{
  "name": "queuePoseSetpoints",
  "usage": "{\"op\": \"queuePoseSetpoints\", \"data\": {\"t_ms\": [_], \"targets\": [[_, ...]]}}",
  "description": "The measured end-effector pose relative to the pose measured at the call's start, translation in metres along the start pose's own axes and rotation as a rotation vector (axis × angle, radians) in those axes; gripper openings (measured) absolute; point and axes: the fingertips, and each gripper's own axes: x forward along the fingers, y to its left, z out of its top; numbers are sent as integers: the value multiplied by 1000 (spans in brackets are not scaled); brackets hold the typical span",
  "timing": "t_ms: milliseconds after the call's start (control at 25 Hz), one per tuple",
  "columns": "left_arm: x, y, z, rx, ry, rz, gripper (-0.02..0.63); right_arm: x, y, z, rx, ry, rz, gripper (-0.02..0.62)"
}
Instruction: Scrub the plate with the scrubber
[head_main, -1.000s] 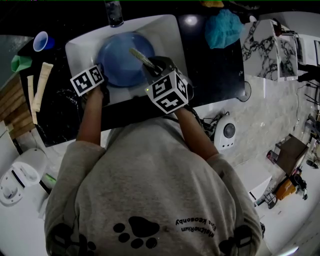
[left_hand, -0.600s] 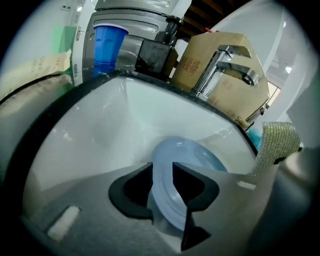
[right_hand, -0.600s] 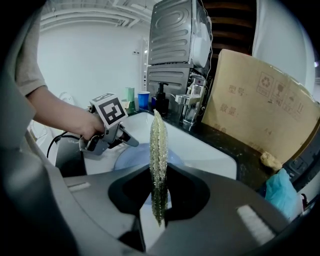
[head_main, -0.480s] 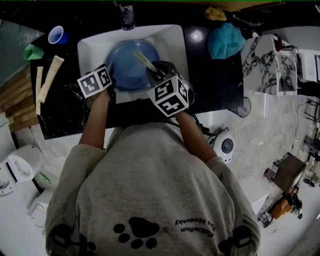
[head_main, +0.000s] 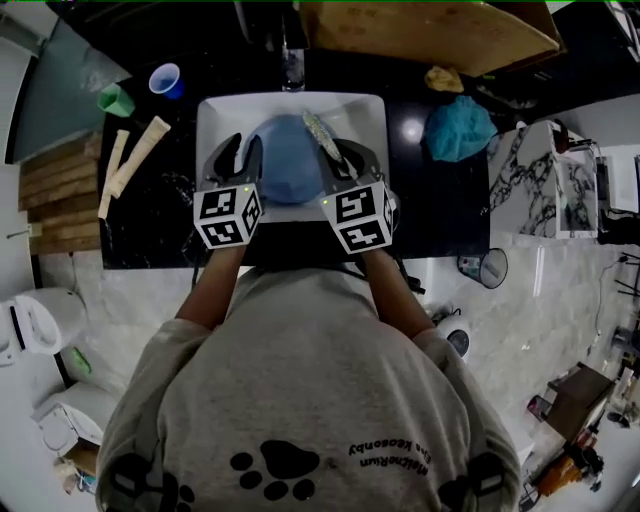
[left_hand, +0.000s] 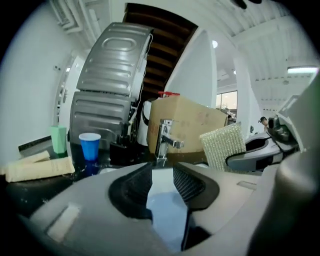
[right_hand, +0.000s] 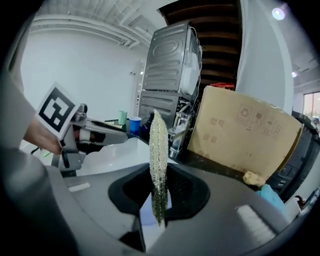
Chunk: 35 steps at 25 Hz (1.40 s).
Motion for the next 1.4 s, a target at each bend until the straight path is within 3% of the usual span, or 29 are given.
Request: {"op": "queuePoseSetpoints", "data": {"t_ms": [320,680,1000,1400], "targets": [[-46,-27,56,152,-197,20,114,-33,-8,45,20,-230,-104,67],[-72,-50,82,136,-299,11,22,-76,-1,74,62,-446,-176,67],[-71,-66,79,151,-248,-6,5,-92,-4,79,56,-488,-196,67],[-81,-74,73,189,-273,5,5,-93,-7,61,84,-448,-186,63]]}}
